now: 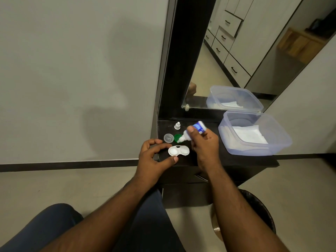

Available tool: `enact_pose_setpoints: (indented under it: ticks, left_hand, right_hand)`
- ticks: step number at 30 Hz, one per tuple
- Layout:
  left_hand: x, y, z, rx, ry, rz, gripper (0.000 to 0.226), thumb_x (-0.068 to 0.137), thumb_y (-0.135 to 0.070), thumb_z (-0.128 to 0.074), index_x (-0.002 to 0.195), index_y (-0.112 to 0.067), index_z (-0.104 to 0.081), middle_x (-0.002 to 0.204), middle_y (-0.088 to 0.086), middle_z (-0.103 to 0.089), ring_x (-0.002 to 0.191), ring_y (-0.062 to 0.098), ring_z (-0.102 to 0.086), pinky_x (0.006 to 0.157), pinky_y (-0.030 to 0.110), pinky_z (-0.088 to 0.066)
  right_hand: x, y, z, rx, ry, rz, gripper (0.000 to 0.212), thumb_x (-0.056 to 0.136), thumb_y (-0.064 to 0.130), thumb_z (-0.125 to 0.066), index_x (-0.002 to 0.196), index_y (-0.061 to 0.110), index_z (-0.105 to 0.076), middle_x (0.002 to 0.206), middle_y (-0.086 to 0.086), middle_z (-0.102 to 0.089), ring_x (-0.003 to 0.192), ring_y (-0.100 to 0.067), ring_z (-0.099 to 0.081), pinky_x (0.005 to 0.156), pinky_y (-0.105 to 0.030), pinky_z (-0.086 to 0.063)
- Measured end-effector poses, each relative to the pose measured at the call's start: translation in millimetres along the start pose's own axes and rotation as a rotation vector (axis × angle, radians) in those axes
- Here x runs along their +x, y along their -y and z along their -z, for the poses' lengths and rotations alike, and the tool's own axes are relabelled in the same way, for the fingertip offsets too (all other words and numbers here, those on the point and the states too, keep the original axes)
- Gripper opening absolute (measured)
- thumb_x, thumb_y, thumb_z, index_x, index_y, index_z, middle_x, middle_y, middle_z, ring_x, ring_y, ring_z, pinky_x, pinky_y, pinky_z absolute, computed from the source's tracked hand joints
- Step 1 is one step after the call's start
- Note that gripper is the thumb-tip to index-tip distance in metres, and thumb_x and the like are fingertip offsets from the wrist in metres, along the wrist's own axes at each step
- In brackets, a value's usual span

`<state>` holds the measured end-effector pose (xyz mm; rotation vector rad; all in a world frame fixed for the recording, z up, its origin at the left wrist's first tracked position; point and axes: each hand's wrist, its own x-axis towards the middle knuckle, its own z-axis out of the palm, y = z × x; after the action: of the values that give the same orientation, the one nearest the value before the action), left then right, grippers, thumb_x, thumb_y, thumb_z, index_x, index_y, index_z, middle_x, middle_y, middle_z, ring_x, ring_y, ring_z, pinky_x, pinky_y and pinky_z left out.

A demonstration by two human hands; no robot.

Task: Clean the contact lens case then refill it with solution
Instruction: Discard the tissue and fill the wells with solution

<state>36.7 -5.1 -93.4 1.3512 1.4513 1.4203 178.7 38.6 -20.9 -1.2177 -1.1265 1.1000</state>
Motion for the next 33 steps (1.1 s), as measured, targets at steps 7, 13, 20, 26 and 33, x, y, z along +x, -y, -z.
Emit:
enact_pose_setpoints:
  ticks: [7,13,20,26,33]
  left_hand:
    - [-1,0,1,-0.014,0.009,-0.006,0.039,0.067,-0.021,-0.086,0.103,-0.029,-0.073,0.117,-0.011,-0.047,0.112,-0.007,-0.046,0.096,0.016,-0.041]
    - [0,0,0,-0.002,0.008,-0.005,0.039,0.067,-0.022,-0.085,0.102,-0.033,-0.072,0.117,-0.015,-0.045,0.112,-0.009,-0.044,0.097,0.019,-0.042]
    - [-1,1,1,-0.002,0.017,-0.015,0.038,0.069,-0.023,-0.084,0.101,-0.037,-0.07,0.117,-0.016,-0.045,0.112,-0.012,-0.043,0.095,0.025,-0.045]
    - [-1,1,0,-0.005,0.013,-0.01,0.038,0.068,-0.022,-0.084,0.101,-0.035,-0.071,0.118,-0.014,-0.045,0.11,-0.015,-0.043,0.094,0.018,-0.043]
    - [-1,1,1,-0.005,0.019,-0.002,0.037,0.069,-0.022,-0.084,0.103,-0.032,-0.072,0.117,-0.015,-0.045,0.111,-0.013,-0.043,0.093,0.017,-0.043]
  right_hand:
    - [8,6,15,-0.042,-0.022,-0.067,0.015,0.09,0.033,-0.057,0.084,0.019,-0.06,0.07,0.001,-0.061,0.059,-0.007,-0.052,0.054,-0.019,-0.043]
    - [9,0,15,-0.1,0.037,0.014,0.007,0.091,0.027,-0.057,0.086,0.021,-0.058,0.08,0.0,-0.063,0.072,-0.008,-0.06,0.061,-0.018,-0.049]
    - [9,-4,16,-0.143,0.021,0.058,0.005,0.091,0.027,-0.057,0.087,0.024,-0.057,0.081,0.003,-0.063,0.073,-0.006,-0.06,0.06,-0.011,-0.049]
    - [11,-5,16,-0.148,0.032,0.054,0.004,0.09,0.027,-0.058,0.087,0.025,-0.057,0.083,0.003,-0.064,0.077,-0.007,-0.062,0.063,-0.012,-0.051]
    - [10,-3,16,-0.11,0.001,0.037,0.006,0.09,0.027,-0.059,0.085,0.026,-0.056,0.082,0.005,-0.062,0.075,-0.007,-0.06,0.062,-0.014,-0.049]
